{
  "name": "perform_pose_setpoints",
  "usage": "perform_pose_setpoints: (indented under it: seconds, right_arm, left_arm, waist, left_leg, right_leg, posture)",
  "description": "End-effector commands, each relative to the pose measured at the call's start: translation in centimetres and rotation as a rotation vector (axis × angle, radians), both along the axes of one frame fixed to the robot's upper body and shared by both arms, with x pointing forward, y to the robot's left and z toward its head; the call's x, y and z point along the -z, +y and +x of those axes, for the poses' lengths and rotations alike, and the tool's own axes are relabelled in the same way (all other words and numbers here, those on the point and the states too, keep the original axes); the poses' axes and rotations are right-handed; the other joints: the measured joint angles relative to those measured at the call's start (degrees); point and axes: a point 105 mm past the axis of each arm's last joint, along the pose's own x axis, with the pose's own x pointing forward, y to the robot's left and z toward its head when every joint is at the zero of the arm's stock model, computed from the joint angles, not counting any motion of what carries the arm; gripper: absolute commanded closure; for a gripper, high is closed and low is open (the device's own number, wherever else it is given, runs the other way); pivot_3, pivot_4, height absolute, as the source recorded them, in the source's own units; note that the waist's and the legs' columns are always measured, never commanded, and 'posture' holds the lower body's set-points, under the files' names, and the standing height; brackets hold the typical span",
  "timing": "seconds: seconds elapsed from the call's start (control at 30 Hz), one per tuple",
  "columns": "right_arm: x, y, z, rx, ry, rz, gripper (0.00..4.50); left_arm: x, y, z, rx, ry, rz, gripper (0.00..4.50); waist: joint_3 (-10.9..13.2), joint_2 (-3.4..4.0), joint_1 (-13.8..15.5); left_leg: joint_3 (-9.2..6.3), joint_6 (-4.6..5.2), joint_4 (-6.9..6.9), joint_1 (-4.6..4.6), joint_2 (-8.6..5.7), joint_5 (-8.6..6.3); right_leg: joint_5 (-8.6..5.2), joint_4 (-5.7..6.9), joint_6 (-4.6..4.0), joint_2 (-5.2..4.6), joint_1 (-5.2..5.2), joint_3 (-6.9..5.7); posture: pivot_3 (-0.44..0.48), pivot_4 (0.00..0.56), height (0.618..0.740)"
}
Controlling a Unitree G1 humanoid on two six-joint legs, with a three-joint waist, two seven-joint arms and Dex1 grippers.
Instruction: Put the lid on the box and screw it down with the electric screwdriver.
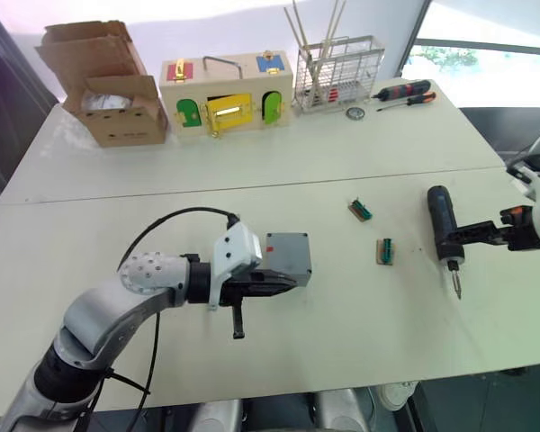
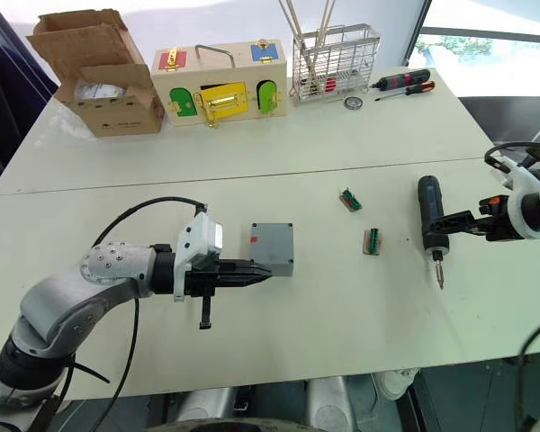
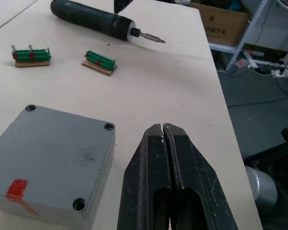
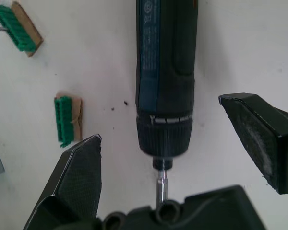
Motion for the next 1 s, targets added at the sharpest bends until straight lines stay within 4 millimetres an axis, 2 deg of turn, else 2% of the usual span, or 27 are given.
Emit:
perform_pose_setpoints:
  seconds: [0.03, 0.27, 0.37, 0.57, 0.67, 0.73, 0.83, 0.93, 1.0]
  right_arm:
    - [-0.3, -0.4, 1.3, -0.013, -0.003, -0.035, 0.02]
    - [2.5, -0.2, 1.7, -0.135, 0.136, -0.155, 0.02]
    - [3.5, -0.3, 1.1, -0.217, 0.217, -0.202, 0.73]
    - [4.7, -0.6, 0.7, -0.237, 0.260, -0.222, 2.62]
    - [4.7, -0.8, 0.8, -0.218, 0.231, -0.206, 2.64]
    - [3.4, -0.8, 2.2, -0.195, 0.107, -0.214, 2.64]
    - [0.2, -0.8, 4.8, -0.133, -0.120, -0.240, 2.64]
    - [-4.7, -0.8, 6.5, -0.082, -0.354, -0.244, 2.64]
    - [-7.3, -0.7, 6.7, -0.051, -0.479, -0.224, 2.64]
  left_arm:
    - [-0.6, 0.2, -0.6, -0.030, -0.029, -0.014, 4.50]
    - [-0.5, 0.4, -0.8, -0.076, -0.023, -0.011, 4.50]
    - [-0.4, 0.7, -0.8, -0.091, -0.021, -0.001, 4.50]
    - [-0.3, 1.0, -0.6, -0.107, -0.018, 0.010, 4.50]
    - [-0.2, 1.5, -0.3, -0.115, -0.013, 0.023, 4.50]
    - [-0.1, 2.3, 0.2, -0.130, -0.008, 0.041, 4.50]
    - [0.0, 3.7, 0.8, -0.142, -0.006, 0.070, 4.50]
    - [-0.7, 4.7, 1.8, -0.150, 0.000, 0.060, 4.50]
    - [-1.1, 5.2, 2.4, -0.154, 0.003, 0.052, 4.50]
  waist:
    - [0.00, 0.00, -0.09]
    - [-0.02, -0.03, -0.06]
    - [-0.04, -0.05, -0.04]
    - [-0.11, -0.16, -0.01]
    - [-0.18, -0.29, 0.05]
    - [-0.21, -0.34, -0.04]
    - [-0.18, -0.29, -0.29]
    - [-0.01, 0.03, -0.44]
    - [0.14, 0.29, -0.35]
  left_leg:
    - [0.02, -0.06, 0.01, -0.01, 0.00, 0.03]
    - [-0.02, -0.17, 0.02, -0.02, -0.04, 0.09]
    - [-0.05, -0.19, 0.02, 0.00, -0.04, 0.10]
    - [-0.17, -0.25, 0.01, 0.01, -0.04, 0.13]
    - [-0.23, -0.28, 0.01, 0.01, -0.05, 0.14]
    - [-0.25, -0.28, 0.01, 0.01, -0.06, 0.15]
    - [-0.17, -0.30, 0.02, 0.03, -0.08, 0.16]
    - [-0.04, -0.29, -0.01, 0.02, -0.08, 0.16]
    - [-0.01, -0.29, -0.06, -0.10, -0.07, 0.16]
  right_leg:
    - [0.00, 0.01, 0.00, 0.00, -0.02, 0.01]
    - [0.00, 0.04, 0.00, -0.01, -0.02, 0.01]
    - [0.01, 0.04, 0.00, 0.00, -0.01, 0.00]
    - [0.00, 0.05, 0.00, 0.03, 0.02, -0.08]
    - [0.00, 0.05, -0.01, 0.03, 0.07, -0.12]
    - [0.00, 0.05, -0.01, 0.04, 0.07, -0.13]
    - [0.01, 0.05, -0.03, 0.02, 0.07, -0.04]
    - [0.01, 0.07, -0.02, 0.00, -0.05, 0.08]
    - [0.01, 0.11, -0.02, 0.00, -0.24, 0.10]
  posture:
    - [0.000, 0.150, 0.739]
    - [0.000, 0.150, 0.739]
    - [0.000, 0.150, 0.739]
    - [0.000, 0.150, 0.739]
    - [0.000, 0.150, 0.739]
    - [0.000, 0.150, 0.739]
    - [0.000, 0.150, 0.739]
    - [0.000, 0.150, 0.739]
    - [0.000, 0.150, 0.739]
